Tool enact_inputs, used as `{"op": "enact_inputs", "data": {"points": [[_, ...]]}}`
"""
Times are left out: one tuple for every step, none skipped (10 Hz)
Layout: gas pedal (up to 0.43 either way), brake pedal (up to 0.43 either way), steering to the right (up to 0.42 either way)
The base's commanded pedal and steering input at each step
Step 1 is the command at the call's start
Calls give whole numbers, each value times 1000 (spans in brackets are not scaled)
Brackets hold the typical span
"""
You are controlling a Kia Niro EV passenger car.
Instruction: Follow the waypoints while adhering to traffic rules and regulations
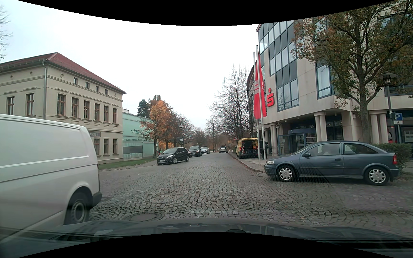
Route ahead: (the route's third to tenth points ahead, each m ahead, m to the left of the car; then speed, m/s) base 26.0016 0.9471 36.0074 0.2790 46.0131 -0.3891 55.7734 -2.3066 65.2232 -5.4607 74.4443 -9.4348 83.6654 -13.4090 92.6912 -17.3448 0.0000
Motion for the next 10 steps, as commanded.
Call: {"op": "enact_inputs", "data": {"points": [[0,372,26],[0,372,26],[0,372,26],[0,372,26],[0,372,26],[0,372,26],[0,372,26],[0,372,26],[0,372,26],[0,372,26]]}}
